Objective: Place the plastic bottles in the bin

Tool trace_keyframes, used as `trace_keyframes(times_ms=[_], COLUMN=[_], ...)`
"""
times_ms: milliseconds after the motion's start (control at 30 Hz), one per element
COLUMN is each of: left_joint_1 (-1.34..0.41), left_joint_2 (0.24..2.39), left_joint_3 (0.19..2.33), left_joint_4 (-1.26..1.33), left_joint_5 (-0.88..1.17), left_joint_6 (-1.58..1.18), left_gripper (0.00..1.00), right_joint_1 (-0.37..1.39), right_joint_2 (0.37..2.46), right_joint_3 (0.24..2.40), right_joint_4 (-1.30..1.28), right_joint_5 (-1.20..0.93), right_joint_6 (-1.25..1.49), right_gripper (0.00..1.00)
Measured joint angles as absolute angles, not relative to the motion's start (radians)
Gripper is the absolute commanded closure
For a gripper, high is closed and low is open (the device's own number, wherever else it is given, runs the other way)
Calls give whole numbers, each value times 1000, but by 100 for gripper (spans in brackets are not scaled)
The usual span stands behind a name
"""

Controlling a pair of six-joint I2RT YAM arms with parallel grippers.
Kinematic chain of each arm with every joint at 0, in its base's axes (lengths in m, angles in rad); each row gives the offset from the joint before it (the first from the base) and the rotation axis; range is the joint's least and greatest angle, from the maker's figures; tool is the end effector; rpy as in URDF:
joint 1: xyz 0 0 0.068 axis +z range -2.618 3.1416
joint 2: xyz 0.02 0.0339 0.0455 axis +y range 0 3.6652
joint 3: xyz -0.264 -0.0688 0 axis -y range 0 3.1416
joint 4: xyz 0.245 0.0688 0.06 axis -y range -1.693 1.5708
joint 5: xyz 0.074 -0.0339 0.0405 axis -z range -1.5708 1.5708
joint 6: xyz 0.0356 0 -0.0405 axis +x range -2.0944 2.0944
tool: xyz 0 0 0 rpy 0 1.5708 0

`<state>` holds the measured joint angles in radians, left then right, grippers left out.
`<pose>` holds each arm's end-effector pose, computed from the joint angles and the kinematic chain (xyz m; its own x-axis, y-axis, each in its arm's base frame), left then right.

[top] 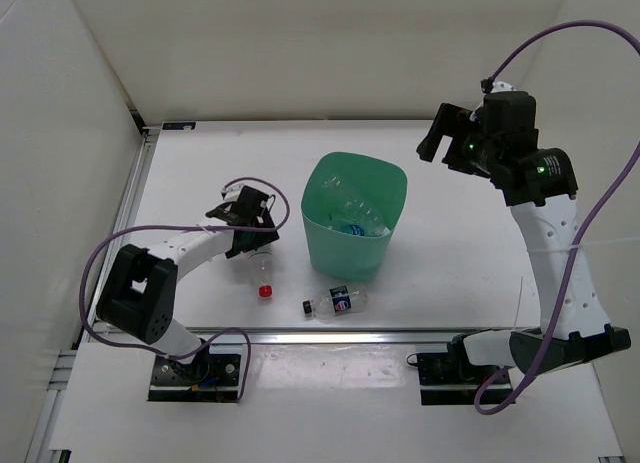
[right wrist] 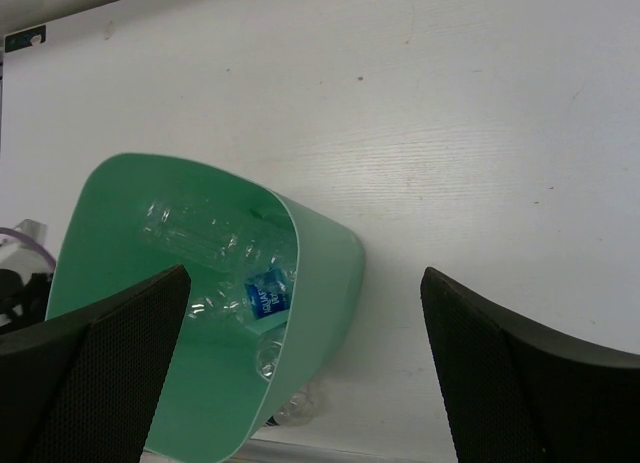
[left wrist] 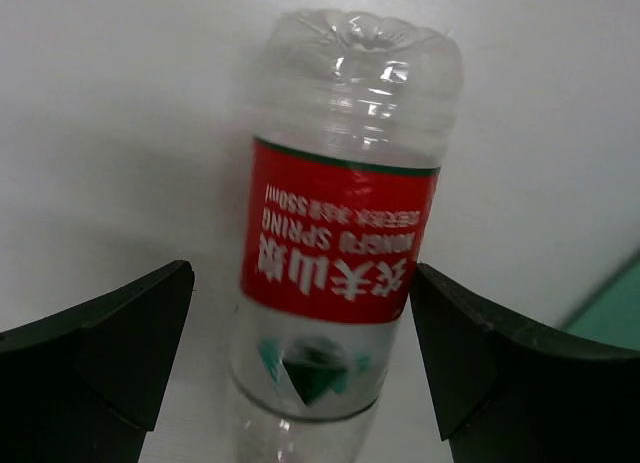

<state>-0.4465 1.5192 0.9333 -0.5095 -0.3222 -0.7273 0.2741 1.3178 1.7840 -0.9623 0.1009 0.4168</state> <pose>0.2692 -0.1164 0.1959 -0.7844 -0.3236 -0.5291 -0.3249 0.9411 -0.0940 0.2340 0.0621 0.4807 -0.4935 0.2796 -0.8236 0.0172 0.9499 0.3122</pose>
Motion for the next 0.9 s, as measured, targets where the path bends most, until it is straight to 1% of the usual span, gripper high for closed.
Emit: trace_keyframes(times_ms=[67,100,133,167,200,267,300,433,467,633,733,800,900], left_joint_1=[-447,-447,-447,-447,-447,-447,-447,-455,-461,-575,-662,-721,-786], left_joint_2=[1538,1552,1564,1576,1577,1571,1567,1534,1517,1488,1485,1485,1485], left_joint_3=[888,869,858,852,853,871,890,1026,1077,1462,1644,1728,1768], left_joint_4=[-495,-492,-492,-493,-492,-493,-492,-501,-499,-471,-439,-423,-410], left_joint_5=[-305,-295,-286,-282,-285,-276,-278,-316,-339,-456,-461,-450,-418], left_joint_6=[-746,-759,-768,-770,-779,-769,-758,-702,-688,-557,-461,-399,-333], left_gripper=[0,6,15,32,54,69,73,73,71,70,69,67,66], right_joint_1=[274,274,274,274,274,274,274,274,274,274,274,274,267], right_joint_2=[1318,1318,1318,1318,1319,1322,1324,1327,1327,1330,1331,1331,1331], right_joint_3=[1784,1784,1784,1784,1784,1784,1784,1772,1768,1757,1751,1750,1750], right_joint_4=[-962,-962,-962,-962,-962,-961,-961,-954,-952,-945,-943,-943,-942], right_joint_5=[92,84,80,74,70,63,62,49,48,45,46,48,48], right_joint_6=[415,414,414,414,414,414,414,413,412,412,411,412,413], right_gripper=[0,0,0,0,0,0,0,0,0,0,0,0,0])
